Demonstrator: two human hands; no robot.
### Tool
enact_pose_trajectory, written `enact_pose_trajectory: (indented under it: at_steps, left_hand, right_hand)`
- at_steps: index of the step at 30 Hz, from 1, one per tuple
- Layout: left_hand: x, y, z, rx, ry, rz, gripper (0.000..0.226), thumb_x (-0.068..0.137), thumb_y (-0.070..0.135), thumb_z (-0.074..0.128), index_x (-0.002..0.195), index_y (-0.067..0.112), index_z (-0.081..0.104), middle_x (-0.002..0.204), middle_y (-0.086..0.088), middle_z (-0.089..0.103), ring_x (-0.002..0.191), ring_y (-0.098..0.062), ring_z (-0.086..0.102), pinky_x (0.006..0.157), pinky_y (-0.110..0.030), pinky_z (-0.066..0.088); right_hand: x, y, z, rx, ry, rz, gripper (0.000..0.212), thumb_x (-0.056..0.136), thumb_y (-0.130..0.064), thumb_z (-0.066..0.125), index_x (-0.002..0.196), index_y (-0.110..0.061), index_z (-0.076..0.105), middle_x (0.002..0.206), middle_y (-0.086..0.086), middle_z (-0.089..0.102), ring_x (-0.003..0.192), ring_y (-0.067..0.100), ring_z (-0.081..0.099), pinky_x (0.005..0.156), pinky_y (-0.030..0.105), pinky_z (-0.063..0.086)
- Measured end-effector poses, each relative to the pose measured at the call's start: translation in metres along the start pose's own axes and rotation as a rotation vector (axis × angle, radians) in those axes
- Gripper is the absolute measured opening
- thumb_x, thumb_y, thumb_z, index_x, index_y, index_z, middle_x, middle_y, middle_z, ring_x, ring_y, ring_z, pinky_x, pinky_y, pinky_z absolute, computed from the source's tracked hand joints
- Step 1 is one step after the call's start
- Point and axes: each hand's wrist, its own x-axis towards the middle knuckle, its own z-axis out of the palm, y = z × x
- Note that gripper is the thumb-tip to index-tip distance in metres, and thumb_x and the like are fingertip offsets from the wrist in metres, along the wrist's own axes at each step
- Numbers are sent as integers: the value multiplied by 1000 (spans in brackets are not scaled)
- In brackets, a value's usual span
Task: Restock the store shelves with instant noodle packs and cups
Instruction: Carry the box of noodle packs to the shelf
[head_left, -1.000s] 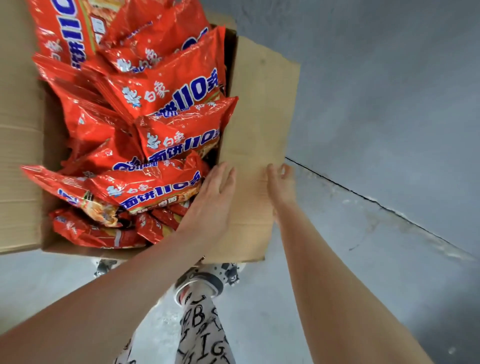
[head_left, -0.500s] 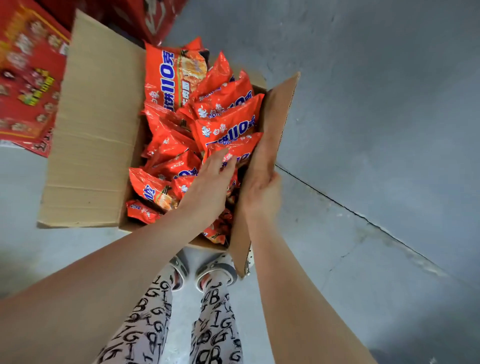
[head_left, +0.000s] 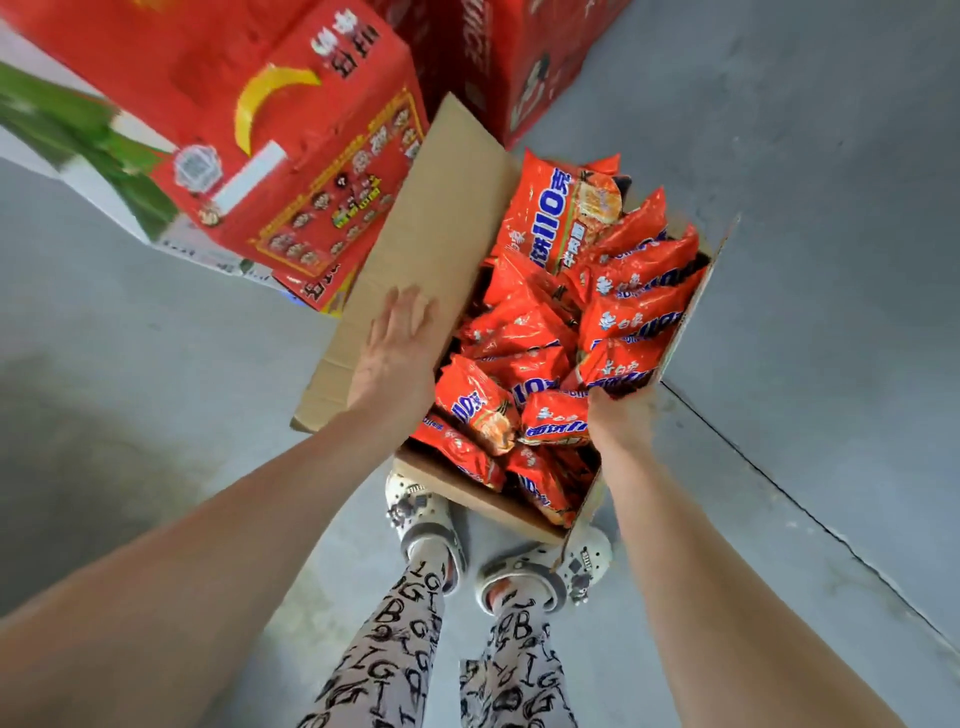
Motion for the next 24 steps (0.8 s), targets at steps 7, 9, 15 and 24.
enact_pose_trajectory:
  at_steps: [7,9,15,24]
  left_hand:
    - [34,-39,1,-4,-156,-366,86,91,4,53,156,12,-4,162,-16,-8,149,-38,-4,121,-54,7]
    - [44,-38,-1,-92,-188,-456,91,92,8,56,155,12,-10,163,-12,-2,150,-33,3,120,-56,11]
    - [50,-36,-5,-105,-30,-354,67,96,15,53,152,7,19,135,-20,50,126,-39,46,99,-47,41]
    - [64,13,10,-57,35,-153,29,102,25,43,125,10,54,110,-15,61,99,-37,61,79,-42,45]
  right_hand:
    - [-5,-7,9,-12,86,-24,67,92,-12,59,151,-10,28,145,17,46,126,38,52,103,46,43]
    - [-4,-4,9,-43,108,-21,65,94,-12,57,151,-7,26,147,18,43,127,39,50,102,45,42]
    - [5,5,1,-111,179,-54,49,94,-16,54,138,0,39,137,22,51,120,42,54,99,48,46]
    - [26,5,-17,-262,255,-183,35,101,-25,46,135,-19,45,125,10,62,110,36,60,73,34,36]
